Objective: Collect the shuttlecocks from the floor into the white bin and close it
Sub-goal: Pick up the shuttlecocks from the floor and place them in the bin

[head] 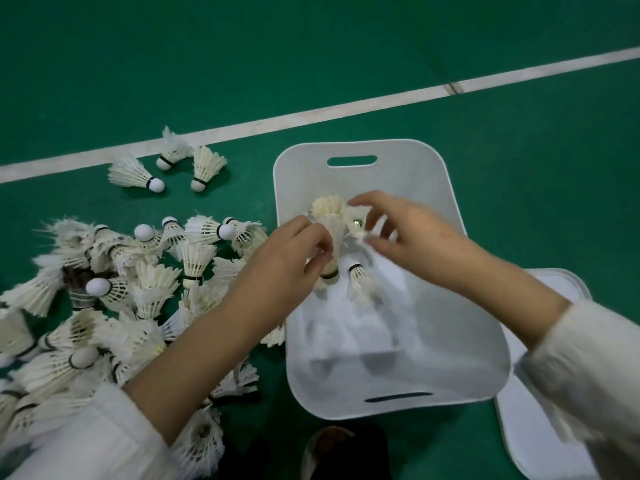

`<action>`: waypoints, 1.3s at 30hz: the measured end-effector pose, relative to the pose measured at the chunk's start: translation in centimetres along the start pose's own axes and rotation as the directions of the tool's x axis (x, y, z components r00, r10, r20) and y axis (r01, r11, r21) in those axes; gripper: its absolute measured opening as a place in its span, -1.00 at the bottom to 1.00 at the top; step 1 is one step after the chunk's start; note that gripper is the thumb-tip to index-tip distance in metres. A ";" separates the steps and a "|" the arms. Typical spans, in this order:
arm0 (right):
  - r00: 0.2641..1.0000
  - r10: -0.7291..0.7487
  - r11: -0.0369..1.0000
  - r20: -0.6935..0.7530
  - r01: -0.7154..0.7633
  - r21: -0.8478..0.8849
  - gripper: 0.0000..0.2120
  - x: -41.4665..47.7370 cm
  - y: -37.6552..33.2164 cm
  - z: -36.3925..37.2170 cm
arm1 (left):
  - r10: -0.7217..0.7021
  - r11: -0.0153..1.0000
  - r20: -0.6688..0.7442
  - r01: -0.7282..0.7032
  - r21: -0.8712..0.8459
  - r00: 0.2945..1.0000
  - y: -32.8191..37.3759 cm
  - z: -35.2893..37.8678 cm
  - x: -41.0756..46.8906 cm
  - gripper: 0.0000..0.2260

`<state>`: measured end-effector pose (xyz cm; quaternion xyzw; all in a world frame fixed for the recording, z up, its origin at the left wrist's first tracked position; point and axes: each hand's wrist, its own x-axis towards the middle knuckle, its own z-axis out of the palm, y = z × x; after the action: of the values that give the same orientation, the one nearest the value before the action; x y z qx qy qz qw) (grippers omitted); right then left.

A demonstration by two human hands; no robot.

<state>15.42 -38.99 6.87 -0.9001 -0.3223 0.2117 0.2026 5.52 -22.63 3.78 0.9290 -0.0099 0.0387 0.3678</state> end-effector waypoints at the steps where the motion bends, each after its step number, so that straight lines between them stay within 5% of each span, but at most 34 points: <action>1: 0.994 -0.016 0.999 0.104 0.012 0.038 -0.52 -1.1 -0.7 0.2 | 0.011 1.000 0.003 -0.011 -0.008 1.000 0.1 0.0 0.1 -0.98; 3: 0.980 -0.003 0.998 0.197 -0.009 0.057 -0.50 -2.2 -0.8 1.4 | 0.051 0.999 0.025 -0.050 -0.015 0.998 0.4 0.0 0.1 -0.98; 6: 0.999 0.021 0.995 0.042 -0.025 0.094 -0.67 -2.1 0.1 2.6 | 0.108 0.994 0.068 -0.106 -0.040 0.992 0.9 0.6 -0.2 -0.97; 10: 0.998 -0.014 0.985 0.058 0.004 0.172 -0.79 -2.1 0.3 2.5 | 0.160 0.987 0.071 -0.159 -0.020 0.985 1.2 0.6 0.2 -0.96; 14: 0.989 0.095 0.993 -0.109 -0.103 -0.065 -0.86 -1.1 1.8 1.1 | 0.152 0.986 0.041 -0.155 0.060 0.987 1.3 -1.1 1.0 -0.86; 18: 0.930 0.231 0.871 -0.286 -0.329 -0.365 -0.87 0.9 4.1 0.3 | 0.083 0.952 0.101 -0.109 0.285 0.991 0.5 -4.0 0.9 -0.75; 22: 0.930 0.340 0.806 -0.142 -0.365 -0.466 -0.82 3.4 5.1 2.2 | 0.069 0.847 0.262 -0.196 0.494 0.963 -2.5 -6.4 -0.3 -0.81; 28: 0.886 0.462 0.795 0.029 -0.399 -0.458 -0.70 5.6 6.5 5.0 | 0.007 0.762 0.475 -0.312 0.567 0.880 -5.1 -7.6 -2.2 -0.75; 35: 0.931 0.362 0.808 0.057 -0.282 -0.517 -0.72 3.5 1.4 1.1 | 0.006 0.739 0.511 -0.348 0.577 0.860 -5.9 -9.8 -3.4 -0.76; 39: 0.986 0.141 0.815 0.089 -0.065 -0.576 -0.67 2.0 -6.0 -1.3 | -0.071 0.751 0.489 -0.277 0.600 0.869 -7.0 -12.1 -5.4 -0.77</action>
<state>14.50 -33.69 10.44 -0.9201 -0.3340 0.1730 -0.1091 -0.27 -9.29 7.40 0.9750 -0.1402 -0.1723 0.0033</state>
